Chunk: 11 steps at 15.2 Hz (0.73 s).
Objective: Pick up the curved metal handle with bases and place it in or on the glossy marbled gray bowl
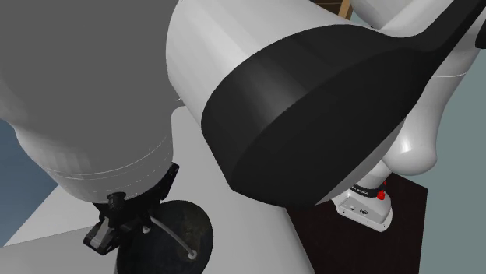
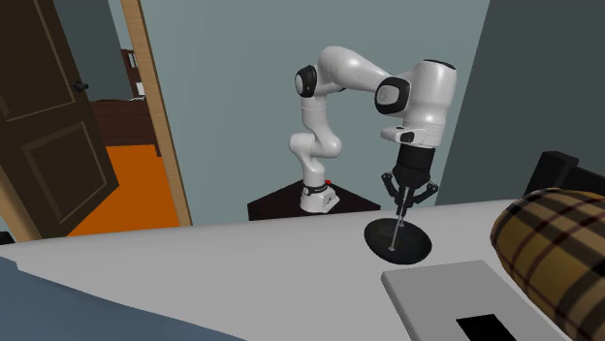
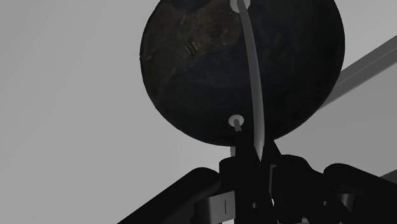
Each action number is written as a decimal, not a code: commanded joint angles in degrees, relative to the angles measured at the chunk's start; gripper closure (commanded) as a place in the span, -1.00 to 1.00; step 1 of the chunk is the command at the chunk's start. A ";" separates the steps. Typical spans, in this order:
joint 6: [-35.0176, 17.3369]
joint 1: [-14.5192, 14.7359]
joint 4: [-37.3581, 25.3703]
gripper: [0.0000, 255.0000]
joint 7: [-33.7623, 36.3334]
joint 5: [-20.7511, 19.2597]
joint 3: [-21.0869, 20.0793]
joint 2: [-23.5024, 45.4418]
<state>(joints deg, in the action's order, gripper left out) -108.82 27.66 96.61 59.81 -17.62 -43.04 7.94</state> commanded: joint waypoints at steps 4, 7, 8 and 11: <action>0.00 0.00 0.00 -1.00 0.00 0.00 0.00 0.00; 0.00 0.00 0.00 -1.00 0.00 0.00 0.00 0.00; 1.71 0.12 -1.44 -1.00 -0.28 0.40 -0.17 -0.40; 6.77 0.64 -6.05 -1.00 -0.82 1.03 -0.65 -0.98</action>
